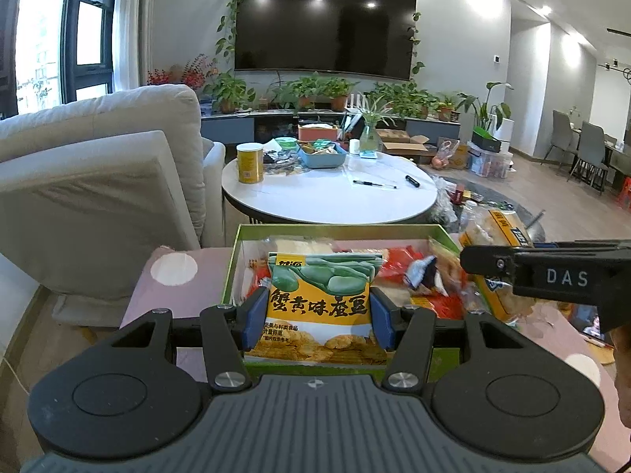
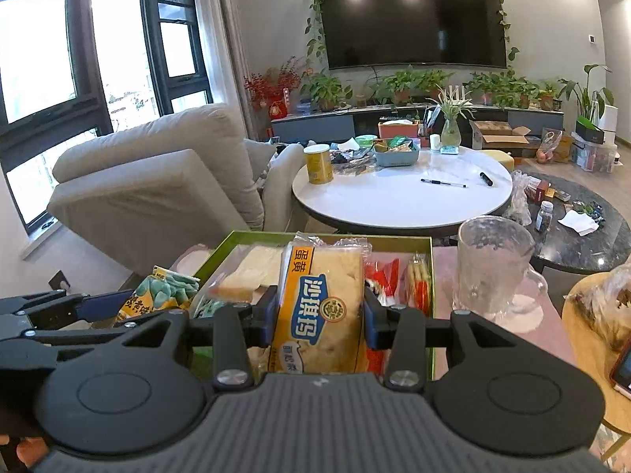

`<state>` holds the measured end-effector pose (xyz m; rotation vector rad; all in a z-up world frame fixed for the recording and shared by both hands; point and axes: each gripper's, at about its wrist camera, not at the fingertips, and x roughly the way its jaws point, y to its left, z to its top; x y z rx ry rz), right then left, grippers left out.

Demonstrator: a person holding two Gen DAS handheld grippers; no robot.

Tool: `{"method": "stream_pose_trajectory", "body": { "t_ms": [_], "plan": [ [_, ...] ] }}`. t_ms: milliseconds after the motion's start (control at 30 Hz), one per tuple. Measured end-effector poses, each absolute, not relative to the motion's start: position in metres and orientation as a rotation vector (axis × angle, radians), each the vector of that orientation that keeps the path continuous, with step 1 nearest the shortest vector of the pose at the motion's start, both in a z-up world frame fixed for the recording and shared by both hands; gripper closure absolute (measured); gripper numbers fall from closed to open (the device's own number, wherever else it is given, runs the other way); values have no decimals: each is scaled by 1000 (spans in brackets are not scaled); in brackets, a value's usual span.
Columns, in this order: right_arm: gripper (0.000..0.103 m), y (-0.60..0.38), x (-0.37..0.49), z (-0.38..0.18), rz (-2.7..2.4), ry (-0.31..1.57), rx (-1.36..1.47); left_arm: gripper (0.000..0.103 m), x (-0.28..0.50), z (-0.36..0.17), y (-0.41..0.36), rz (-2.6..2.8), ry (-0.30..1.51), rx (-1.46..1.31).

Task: Organize snacks
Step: 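Carry both bags into the green box and open both grippers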

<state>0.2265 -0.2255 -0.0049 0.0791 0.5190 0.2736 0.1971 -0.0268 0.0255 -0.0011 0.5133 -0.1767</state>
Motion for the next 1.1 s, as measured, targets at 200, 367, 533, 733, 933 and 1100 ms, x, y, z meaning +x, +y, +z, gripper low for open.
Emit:
{"method": "stream_pose_trajectory", "body": {
  "t_ms": [200,367,533,733,933,1100],
  "plan": [
    [38,-225,245,-16,258,533,93,52,222,15,-28,-170,528,6],
    [38,-224,256,-28,250,559,98,52,238,3,-29,-168,548,23],
    [38,-223,261,-32,247,567,107,52,246,-7,-29,-161,564,22],
    [38,-220,261,-35,232,560,103,45,245,-15,-30,-138,562,26],
    [38,-231,248,-30,235,547,135,40,234,-17,-30,-127,559,44],
    [38,-229,237,-26,237,528,108,39,226,-12,-29,-127,553,40]
  ]
}}
